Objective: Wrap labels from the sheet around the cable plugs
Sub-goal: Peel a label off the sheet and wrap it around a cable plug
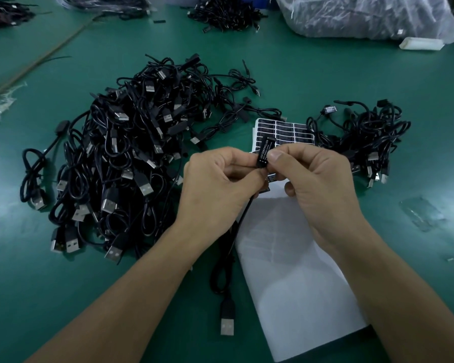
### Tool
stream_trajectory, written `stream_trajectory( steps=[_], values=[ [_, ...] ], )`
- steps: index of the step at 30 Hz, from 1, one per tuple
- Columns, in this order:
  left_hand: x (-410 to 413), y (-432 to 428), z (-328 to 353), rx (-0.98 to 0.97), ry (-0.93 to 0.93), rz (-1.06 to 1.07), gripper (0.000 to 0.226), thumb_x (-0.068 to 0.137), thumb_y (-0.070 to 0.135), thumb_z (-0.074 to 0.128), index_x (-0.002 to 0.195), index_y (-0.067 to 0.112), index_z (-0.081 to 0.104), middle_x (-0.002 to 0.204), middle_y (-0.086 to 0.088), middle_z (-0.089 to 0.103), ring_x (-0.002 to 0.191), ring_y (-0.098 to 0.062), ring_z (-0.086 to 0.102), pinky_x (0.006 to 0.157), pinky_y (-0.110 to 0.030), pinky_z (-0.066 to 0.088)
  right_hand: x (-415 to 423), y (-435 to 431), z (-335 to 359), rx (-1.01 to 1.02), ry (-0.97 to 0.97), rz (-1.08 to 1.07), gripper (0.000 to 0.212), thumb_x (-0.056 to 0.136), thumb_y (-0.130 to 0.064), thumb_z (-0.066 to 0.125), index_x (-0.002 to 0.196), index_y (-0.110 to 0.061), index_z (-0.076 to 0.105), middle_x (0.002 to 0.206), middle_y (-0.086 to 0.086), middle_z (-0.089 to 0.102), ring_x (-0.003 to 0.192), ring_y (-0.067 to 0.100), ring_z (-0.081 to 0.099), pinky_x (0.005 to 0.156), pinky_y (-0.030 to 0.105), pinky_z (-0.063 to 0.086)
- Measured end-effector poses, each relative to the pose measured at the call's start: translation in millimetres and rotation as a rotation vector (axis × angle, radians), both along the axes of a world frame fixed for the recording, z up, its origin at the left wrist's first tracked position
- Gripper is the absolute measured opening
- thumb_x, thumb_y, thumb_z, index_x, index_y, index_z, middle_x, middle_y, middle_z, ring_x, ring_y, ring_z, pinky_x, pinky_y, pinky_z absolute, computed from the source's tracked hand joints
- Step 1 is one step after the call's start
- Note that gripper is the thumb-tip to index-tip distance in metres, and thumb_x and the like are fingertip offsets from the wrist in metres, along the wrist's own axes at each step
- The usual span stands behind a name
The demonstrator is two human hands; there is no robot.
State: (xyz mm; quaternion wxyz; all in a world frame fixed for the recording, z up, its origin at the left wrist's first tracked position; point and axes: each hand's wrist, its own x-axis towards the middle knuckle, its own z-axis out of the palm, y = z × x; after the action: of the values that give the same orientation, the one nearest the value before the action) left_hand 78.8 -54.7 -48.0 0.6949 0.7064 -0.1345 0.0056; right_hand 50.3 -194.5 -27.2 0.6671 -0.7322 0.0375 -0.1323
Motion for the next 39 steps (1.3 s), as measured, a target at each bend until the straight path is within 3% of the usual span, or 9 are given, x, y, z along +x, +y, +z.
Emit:
stream_trajectory(
  steps=[25, 39],
  values=[
    [1.8, 0.6, -2.1, 0.013, -0.015, -0.032, 0.012, 0.082, 0.007, 0.082, 0.088, 0.015, 0.074, 0.074, -0.001, 0.077, 0.070, -0.018, 0.077, 0.069, -0.037, 0.064, 0.8, 1.7, 0.0, -0.043, -0.043, -0.061, 0.023, 0.089, -0.010, 0.071, 0.071, -0.023, 0.073, 0.061, -0.008, 0.069, 0.051, -0.003, 0.053, 0.054, 0.011, 0.044],
    [2.2, 1.1, -3.0, -0.002, -0.014, -0.040, 0.011, 0.082, 0.005, 0.081, 0.088, 0.011, 0.075, 0.075, -0.003, 0.078, 0.070, -0.019, 0.077, 0.068, -0.035, 0.064, 1.4, -0.8, -2.2, -0.120, -0.063, -0.036, 0.023, 0.092, -0.011, 0.068, 0.072, -0.022, 0.072, 0.062, -0.005, 0.065, 0.052, 0.001, 0.051, 0.055, 0.015, 0.045]
  ],
)
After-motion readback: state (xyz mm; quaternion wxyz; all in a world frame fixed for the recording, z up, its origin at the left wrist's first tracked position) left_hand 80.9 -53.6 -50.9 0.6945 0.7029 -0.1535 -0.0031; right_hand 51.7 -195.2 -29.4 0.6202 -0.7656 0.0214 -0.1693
